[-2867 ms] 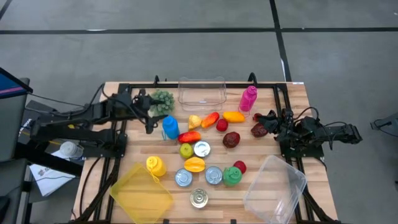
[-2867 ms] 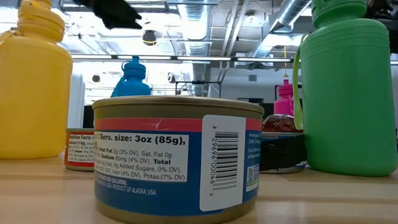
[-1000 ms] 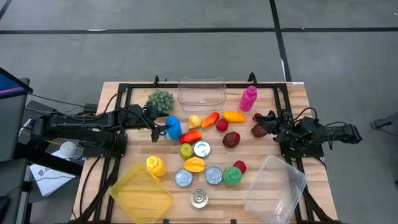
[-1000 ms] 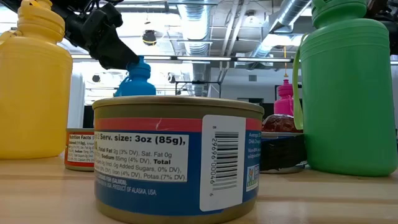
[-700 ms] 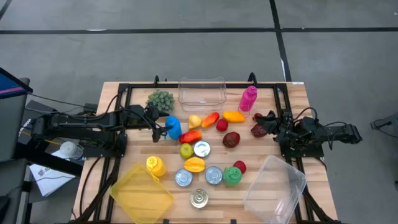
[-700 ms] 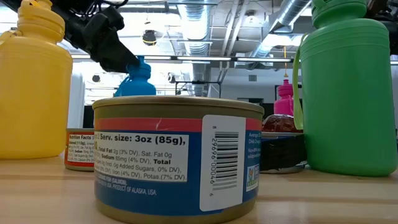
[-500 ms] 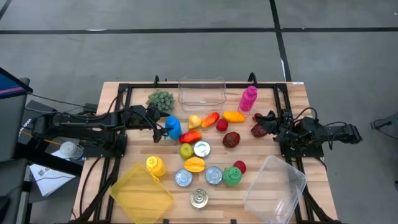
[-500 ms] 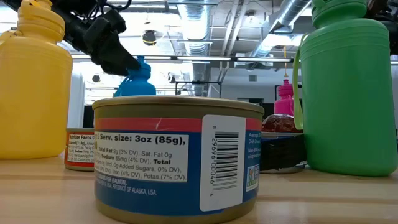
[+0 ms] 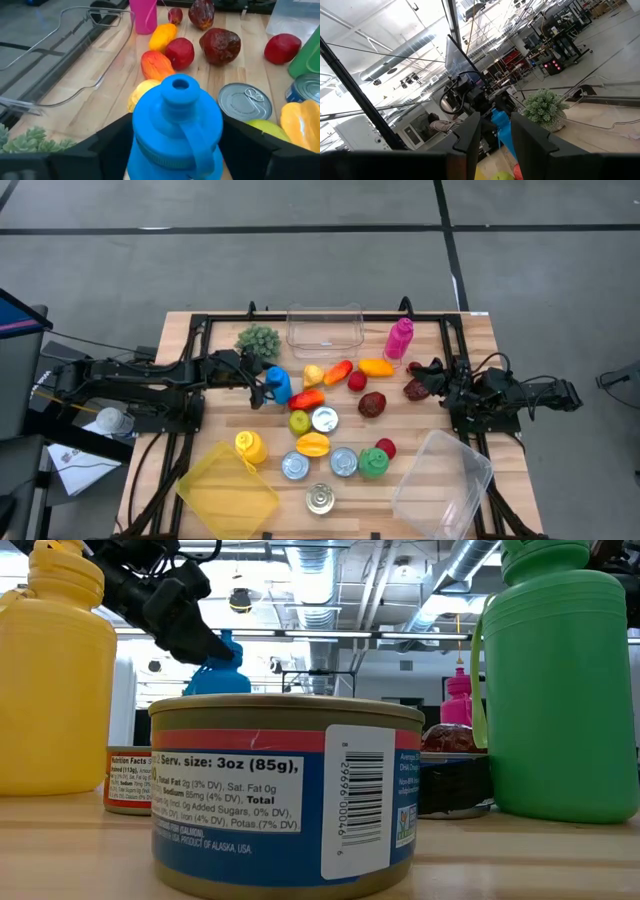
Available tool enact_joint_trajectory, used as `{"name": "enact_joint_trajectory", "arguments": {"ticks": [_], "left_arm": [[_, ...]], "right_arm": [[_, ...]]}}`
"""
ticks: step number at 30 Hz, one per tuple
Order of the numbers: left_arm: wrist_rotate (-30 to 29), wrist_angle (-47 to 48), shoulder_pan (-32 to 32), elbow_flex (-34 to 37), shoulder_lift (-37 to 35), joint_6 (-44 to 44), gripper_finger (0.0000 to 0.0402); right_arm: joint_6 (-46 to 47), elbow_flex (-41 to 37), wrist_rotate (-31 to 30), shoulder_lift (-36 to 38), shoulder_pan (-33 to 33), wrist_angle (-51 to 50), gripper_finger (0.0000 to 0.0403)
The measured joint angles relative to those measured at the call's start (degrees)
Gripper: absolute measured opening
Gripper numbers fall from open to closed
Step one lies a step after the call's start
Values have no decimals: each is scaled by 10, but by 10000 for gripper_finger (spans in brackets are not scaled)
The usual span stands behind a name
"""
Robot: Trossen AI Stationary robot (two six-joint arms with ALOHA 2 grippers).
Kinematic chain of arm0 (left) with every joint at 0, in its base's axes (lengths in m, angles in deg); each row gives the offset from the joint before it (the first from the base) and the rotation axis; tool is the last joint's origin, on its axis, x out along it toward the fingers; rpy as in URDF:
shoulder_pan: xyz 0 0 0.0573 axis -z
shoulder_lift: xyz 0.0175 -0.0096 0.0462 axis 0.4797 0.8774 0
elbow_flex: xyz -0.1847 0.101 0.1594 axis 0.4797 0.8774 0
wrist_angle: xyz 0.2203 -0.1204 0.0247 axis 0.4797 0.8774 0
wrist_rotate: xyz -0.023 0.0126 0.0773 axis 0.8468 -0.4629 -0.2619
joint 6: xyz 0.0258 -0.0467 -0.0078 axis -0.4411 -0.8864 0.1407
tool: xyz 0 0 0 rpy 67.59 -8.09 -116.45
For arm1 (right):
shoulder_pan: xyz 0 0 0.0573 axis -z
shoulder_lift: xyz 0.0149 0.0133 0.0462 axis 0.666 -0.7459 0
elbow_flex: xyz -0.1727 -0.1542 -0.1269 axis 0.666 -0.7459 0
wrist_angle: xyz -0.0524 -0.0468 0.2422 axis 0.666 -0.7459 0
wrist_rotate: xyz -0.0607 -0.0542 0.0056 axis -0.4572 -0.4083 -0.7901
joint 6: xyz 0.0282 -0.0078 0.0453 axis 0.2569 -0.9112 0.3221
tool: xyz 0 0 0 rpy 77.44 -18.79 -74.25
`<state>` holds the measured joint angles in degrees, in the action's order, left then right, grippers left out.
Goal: Pick & Place Food Item
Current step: Put the blue water bottle into the transparent bin
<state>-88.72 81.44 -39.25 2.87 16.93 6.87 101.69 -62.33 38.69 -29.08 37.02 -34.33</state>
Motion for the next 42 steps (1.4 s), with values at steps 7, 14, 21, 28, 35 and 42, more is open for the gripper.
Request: {"name": "enact_joint_trajectory", "arguments": {"ticks": [7,14,21,28,35,42], "left_arm": [[-1,-4,0,0,-2,-6,199],[-1,-11,0,-22,-11,-26,208],[-16,6,0,-82,-17,-31,207],[-75,70,0,-180,-14,-16,207],[-94,65,-37,-271,50,29,207],[-48,55,-102,-346,182,70,207]], "right_arm": [[0,0,0,0,0,-7,104],[0,0,0,0,0,-17,104],[0,0,0,0,0,-17,104],[0,0,0,0,0,-17,104],[0,0,-1,0,0,-17,104],[0,0,-2,0,0,-17,104]]}}
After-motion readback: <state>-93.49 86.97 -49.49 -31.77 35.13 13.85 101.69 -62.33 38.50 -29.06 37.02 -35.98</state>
